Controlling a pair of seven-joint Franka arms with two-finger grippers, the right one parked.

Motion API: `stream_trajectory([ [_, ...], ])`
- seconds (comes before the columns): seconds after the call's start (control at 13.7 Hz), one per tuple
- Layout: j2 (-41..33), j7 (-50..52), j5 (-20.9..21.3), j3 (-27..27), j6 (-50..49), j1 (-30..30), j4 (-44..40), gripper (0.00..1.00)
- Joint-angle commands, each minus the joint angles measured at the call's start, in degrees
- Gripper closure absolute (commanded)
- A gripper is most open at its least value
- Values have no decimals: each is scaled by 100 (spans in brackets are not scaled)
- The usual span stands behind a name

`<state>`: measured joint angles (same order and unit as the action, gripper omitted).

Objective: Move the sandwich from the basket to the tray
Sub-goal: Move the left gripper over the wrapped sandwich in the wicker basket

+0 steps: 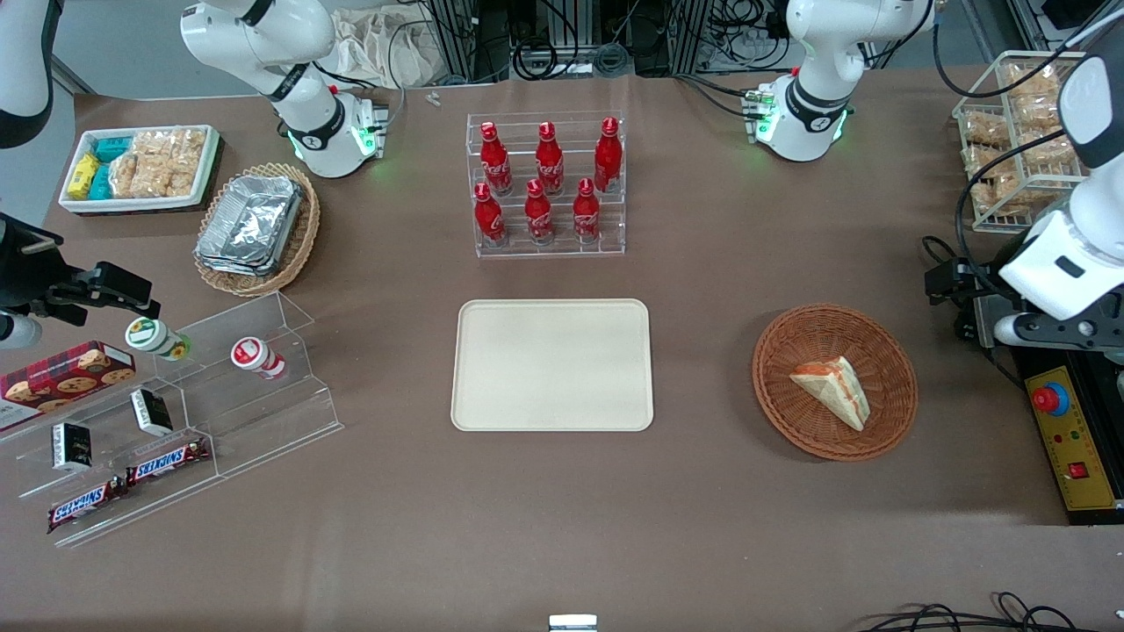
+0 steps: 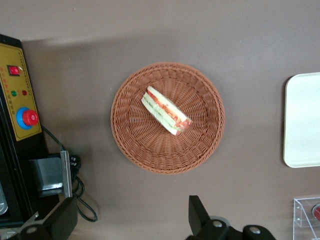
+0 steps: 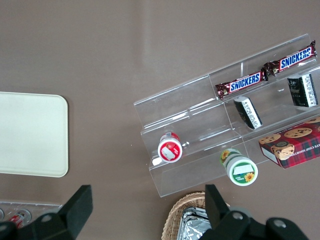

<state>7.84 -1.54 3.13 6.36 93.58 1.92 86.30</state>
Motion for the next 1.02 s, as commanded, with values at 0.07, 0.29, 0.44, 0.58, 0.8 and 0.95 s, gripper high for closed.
stream_trajectory([
  [0.07, 296, 337, -58, -48, -42, -174, -307, 0],
  [0.29, 560, 1110, -180, -65, -6, -193, -220, 0],
  [0.44, 508, 1505, -286, -91, 613, -183, 349, 0],
  [0.58, 359, 2304, -269, -126, 1527, -175, 1157, 0],
  [0.8, 350, 3750, -190, -135, 2698, -183, 2116, 0],
  [0.95, 446, 4991, -181, -135, 3287, -183, 2452, 0],
])
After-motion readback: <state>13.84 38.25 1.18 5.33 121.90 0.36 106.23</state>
